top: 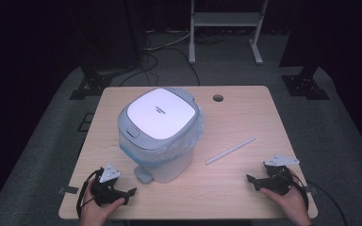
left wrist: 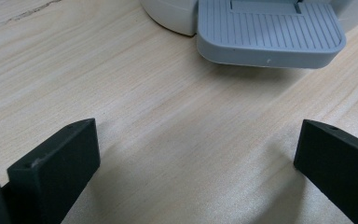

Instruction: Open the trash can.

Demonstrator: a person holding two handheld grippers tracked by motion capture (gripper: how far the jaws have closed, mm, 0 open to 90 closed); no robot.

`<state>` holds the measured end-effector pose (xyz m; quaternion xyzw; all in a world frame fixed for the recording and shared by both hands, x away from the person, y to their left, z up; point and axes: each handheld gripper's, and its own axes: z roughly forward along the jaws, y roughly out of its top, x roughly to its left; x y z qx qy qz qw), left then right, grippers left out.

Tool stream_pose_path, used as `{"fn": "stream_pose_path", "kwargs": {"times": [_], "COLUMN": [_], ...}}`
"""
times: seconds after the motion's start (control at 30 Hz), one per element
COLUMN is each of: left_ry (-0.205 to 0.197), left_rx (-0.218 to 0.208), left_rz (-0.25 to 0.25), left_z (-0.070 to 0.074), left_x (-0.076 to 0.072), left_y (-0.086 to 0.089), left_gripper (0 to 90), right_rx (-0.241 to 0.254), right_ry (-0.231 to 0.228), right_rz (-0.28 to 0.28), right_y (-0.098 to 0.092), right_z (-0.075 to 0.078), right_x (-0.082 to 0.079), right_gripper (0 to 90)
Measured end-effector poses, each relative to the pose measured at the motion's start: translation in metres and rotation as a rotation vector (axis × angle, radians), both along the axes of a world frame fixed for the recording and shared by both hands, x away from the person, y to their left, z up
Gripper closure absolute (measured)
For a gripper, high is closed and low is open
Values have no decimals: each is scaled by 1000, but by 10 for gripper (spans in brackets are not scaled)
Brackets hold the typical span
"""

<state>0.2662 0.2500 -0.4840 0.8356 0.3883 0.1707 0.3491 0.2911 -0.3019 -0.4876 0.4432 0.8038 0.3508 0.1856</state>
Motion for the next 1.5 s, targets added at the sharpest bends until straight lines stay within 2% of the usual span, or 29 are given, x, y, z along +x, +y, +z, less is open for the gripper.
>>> {"fn": "stream_pose_path", "kwargs": {"times": [0.27,0.33,0.47,0.53,0.57,0.63,0.77,0.8,0.97,1.07,1.13,1.17,1.3,1.5], "left_ry": [-6,-16,-21,-30,-30,-41,-43,-43,-31,-31,-34,-34,-22,-25], "left_rx": [-4,-11,-20,-22,-25,-34,-43,-54,-84,-96,-95,-97,-101,-146], "left_rz": [-2,-8,-9,-8,-6,-4,-6,-11,-28,-47,-51,-53,-67,-81], "left_z": [0,1,1,2,2,2,2,3,3,3,3,3,5,10], "left_x": [2,2,2,3,3,4,5,5,6,6,5,5,4,2], "left_y": [1,2,3,4,5,6,8,9,11,12,12,12,11,12], "left_gripper": [1,66,80,160,160,229,273,318,363,472,495,542,582,623], "right_rx": [1,0,-1,-1,-1,0,-1,0,-1,-1,-1,-1,-1,-1], "right_ry": [0,0,-3,-2,-2,-1,-3,-1,-3,-2,-3,-2,-3,-3], "right_rz": [2,3,8,8,8,7,8,7,8,8,8,8,8,8], "right_y": [0,0,0,0,0,0,0,0,0,0,0,0,0,0], "right_z": [0,0,0,0,0,0,0,0,0,0,0,0,0,0], "right_x": [0,0,-1,-1,-1,-1,-1,-1,-1,-1,-1,-1,-1,-1], "right_gripper": [86,86,86,86,86,86,86,86,86,86,86,86,86,87]}}
